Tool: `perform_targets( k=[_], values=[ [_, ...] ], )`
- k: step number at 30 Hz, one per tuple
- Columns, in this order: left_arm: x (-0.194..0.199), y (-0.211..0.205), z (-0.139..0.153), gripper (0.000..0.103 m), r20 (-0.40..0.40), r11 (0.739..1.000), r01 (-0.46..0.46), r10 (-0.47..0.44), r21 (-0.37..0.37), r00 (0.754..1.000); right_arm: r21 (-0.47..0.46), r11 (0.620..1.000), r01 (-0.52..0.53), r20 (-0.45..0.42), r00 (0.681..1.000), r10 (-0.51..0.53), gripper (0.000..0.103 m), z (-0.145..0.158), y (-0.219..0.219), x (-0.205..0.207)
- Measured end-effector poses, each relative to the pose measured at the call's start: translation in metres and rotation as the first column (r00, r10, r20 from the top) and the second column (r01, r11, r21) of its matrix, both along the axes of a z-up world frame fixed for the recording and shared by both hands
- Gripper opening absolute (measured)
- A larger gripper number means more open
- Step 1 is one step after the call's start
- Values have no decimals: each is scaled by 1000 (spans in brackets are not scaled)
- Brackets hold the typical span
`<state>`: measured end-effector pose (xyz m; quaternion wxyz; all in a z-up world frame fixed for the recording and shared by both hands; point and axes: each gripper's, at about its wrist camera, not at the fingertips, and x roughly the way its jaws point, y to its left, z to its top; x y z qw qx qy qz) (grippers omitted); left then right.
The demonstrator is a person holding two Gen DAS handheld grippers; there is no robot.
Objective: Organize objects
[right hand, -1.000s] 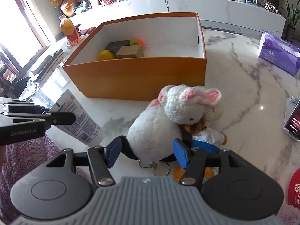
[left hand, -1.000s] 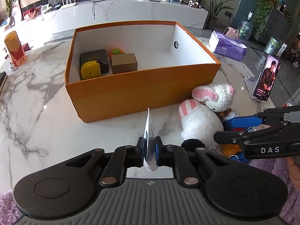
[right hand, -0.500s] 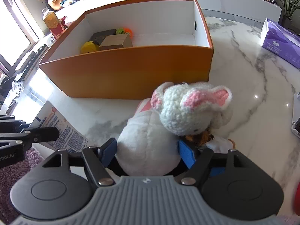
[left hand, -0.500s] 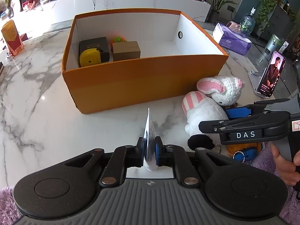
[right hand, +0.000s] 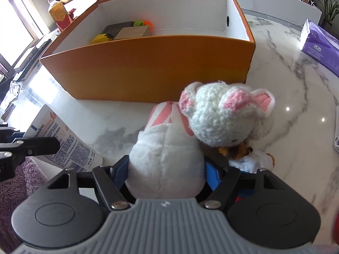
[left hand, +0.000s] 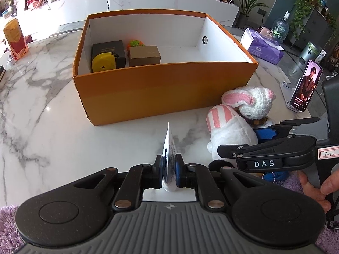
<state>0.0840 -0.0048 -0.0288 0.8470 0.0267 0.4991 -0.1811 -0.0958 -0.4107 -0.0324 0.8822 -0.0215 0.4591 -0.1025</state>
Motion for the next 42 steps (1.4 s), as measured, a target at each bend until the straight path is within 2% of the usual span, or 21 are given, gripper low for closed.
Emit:
perform_targets(
  k=[8,17,21,27,32,37,39,42],
  values=[
    [-8,12,25,13,45,998,-18,21,-61,999,-27,995,-94,21,995,95,71,17,29,-20],
    [-4,19,77,13,140,985,12,12,-171,990,-63,984,-169,141,974,177,71,72,52,-32],
    [8,14,98,13,186,982,37,-1,-187,982,-100,978,-183,205,958,200,71,101,55,-27],
    [35,0,118,13,254,983,62,-17,-172,967,-125,978,-165,298,934,196,71,136,48,-7],
    [64,-9,122,13,262,981,66,-16,-181,965,-101,985,-142,368,914,170,72,160,34,15],
    [91,-17,114,13,239,984,54,-12,-170,971,-103,987,-122,417,896,154,72,169,18,38],
    [102,-18,107,13,216,986,45,-10,-160,976,-99,988,-122,410,899,152,72,167,10,51],
    [120,-21,90,13,165,989,26,-1,-147,986,-79,990,-121,360,922,141,72,155,-2,75]
  ],
)
